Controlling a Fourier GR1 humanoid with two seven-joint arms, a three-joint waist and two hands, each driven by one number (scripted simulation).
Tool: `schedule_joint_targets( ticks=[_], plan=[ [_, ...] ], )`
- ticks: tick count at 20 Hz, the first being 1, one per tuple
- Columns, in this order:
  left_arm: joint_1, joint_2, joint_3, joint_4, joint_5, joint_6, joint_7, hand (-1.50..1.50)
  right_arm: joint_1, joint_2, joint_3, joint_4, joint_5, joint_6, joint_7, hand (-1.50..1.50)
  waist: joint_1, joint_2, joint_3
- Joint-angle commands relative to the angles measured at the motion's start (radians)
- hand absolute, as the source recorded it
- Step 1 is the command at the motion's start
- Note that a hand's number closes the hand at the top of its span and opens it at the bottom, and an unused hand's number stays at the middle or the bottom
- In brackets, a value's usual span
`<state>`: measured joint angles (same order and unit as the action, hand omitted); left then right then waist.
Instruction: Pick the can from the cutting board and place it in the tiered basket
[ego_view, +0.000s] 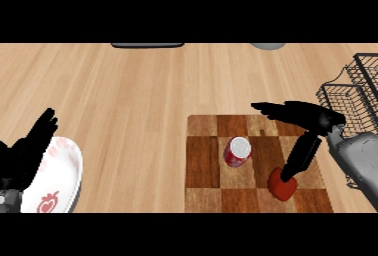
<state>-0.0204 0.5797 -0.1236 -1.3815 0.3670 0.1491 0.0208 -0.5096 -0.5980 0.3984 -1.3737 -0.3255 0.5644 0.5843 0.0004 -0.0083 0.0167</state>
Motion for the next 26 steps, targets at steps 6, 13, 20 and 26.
schedule_joint_targets(
  ticks=[6, 13, 20, 26],
  plan=[
    [0.096, -0.039, -0.011, 0.033, -0.007, -0.016, 0.029, 0.00, 0.054, 0.066, -0.011, -0.001, 0.045, -0.004, -0.028, -1.50, 0.009, 0.008, -0.017],
    [0.078, -0.044, 0.001, 0.069, -0.035, -0.031, 0.014, 0.00, 0.060, 0.121, -0.016, 0.104, 0.148, -0.004, -0.158, -1.50, 0.011, 0.012, -0.016],
    [0.042, -0.042, 0.019, 0.057, -0.048, -0.035, 0.059, 0.00, 0.068, 0.184, -0.005, 0.070, 0.199, -0.036, -0.126, -1.50, 0.002, 0.009, -0.017],
    [0.012, -0.042, 0.027, 0.081, -0.047, -0.052, 0.088, 0.00, 0.076, 0.253, 0.010, 0.117, 0.237, -0.056, -0.128, -1.50, 0.001, 0.010, -0.017]
  ],
)
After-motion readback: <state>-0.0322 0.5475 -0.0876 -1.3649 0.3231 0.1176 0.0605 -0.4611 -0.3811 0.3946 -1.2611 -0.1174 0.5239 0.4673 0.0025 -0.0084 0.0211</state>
